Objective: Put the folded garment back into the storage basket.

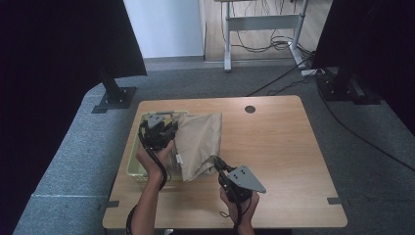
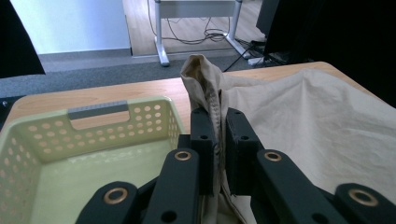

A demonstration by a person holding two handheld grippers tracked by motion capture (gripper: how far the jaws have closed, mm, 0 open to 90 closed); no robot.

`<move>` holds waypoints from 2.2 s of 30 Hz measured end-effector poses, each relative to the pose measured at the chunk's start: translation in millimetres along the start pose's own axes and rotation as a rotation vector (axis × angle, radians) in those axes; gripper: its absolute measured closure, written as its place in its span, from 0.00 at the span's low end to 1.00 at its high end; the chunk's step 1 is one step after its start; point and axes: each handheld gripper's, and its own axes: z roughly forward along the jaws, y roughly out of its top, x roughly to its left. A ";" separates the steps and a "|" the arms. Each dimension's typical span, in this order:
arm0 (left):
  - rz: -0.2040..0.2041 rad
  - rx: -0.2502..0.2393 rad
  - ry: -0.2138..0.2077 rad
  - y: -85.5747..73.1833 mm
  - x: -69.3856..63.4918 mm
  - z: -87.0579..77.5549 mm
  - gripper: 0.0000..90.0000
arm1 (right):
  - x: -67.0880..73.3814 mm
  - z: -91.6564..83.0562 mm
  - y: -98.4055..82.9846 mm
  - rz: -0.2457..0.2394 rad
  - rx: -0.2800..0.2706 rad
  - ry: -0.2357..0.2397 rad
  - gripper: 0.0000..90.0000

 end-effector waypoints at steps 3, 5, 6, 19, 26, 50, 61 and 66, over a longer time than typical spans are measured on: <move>-0.003 0.000 0.000 -0.5 1.4 0.0 0.92 | 0.1 1.5 0.1 0.002 0.001 0.001 0.96; -0.005 0.001 0.000 -0.6 1.8 -0.1 0.92 | 0.6 3.0 0.4 0.002 0.001 0.002 0.96; -0.005 0.001 0.000 -0.6 1.8 -0.1 0.92 | 0.7 3.4 0.5 0.001 0.000 0.002 0.96; -0.014 -0.005 0.015 0.7 15.6 -5.5 0.92 | 8.2 13.4 2.7 -0.002 0.001 0.014 0.96; -0.020 -0.009 0.020 0.2 21.3 -6.5 0.92 | 13.0 19.1 2.7 0.000 -0.003 0.021 0.96; -0.023 -0.006 0.044 4.7 38.1 -4.6 0.92 | 16.4 36.8 3.5 0.010 -0.006 0.042 0.96; -0.021 -0.004 0.047 6.0 42.3 -1.5 0.92 | 17.9 43.5 2.6 0.009 0.001 0.045 0.96; -0.020 -0.005 0.049 6.3 44.4 -0.8 0.92 | 18.2 46.3 2.6 0.010 0.000 0.046 0.96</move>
